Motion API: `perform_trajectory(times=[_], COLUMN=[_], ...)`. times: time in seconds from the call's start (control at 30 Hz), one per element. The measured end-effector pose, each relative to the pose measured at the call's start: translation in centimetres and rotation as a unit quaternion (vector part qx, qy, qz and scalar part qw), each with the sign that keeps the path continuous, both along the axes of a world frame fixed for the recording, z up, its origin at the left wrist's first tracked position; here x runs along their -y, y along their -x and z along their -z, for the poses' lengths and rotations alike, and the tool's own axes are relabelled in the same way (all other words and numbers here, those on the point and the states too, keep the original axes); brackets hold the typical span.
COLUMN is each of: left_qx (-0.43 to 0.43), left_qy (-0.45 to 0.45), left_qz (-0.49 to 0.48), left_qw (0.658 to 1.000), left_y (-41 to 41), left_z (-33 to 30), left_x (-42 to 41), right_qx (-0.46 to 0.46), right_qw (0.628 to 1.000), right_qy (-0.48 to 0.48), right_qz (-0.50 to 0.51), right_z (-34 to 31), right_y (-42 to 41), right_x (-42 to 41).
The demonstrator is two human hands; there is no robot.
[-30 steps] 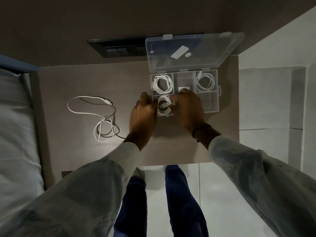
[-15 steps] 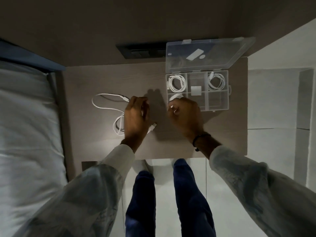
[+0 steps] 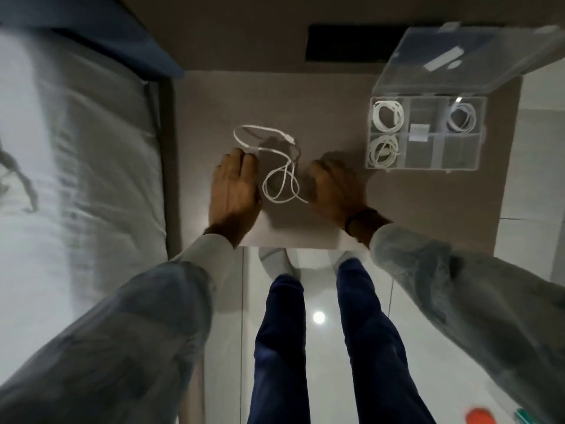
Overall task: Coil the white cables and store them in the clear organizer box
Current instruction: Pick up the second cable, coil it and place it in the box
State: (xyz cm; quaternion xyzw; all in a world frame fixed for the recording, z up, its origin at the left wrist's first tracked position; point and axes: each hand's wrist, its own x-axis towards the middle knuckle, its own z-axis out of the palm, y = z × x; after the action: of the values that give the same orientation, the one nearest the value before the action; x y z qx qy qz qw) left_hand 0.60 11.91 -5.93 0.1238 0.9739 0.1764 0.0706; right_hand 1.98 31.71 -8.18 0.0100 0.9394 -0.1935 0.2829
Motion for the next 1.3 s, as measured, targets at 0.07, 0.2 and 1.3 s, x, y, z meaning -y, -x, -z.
perform_trajectory(times=[0.07, 0.2, 1.3], left_qx=[0.016, 0.179, 0.526], left_qy=[-0.003, -0.047, -0.406], left_qz=[-0.023, -0.146, -0.125], left_qw=[1.0, 0.972, 0.737], left_y=[-2.6, -6.1, 5.2], left_z=[-0.1, 0.5, -34.4], left_x=[-0.4, -1.9, 2.4], right_qx=[0.035, 0.083, -0.114], right_qw=[0.994, 0.995, 0.939], right_qy=[-0.053, -0.056, 0.263], right_qz=[-0.084, -0.012, 0.192], right_z=[0.0, 1.0, -30.9], right_y=[-2.0, -3.7, 4.4], right_x=[-0.6, -0.8, 5.4])
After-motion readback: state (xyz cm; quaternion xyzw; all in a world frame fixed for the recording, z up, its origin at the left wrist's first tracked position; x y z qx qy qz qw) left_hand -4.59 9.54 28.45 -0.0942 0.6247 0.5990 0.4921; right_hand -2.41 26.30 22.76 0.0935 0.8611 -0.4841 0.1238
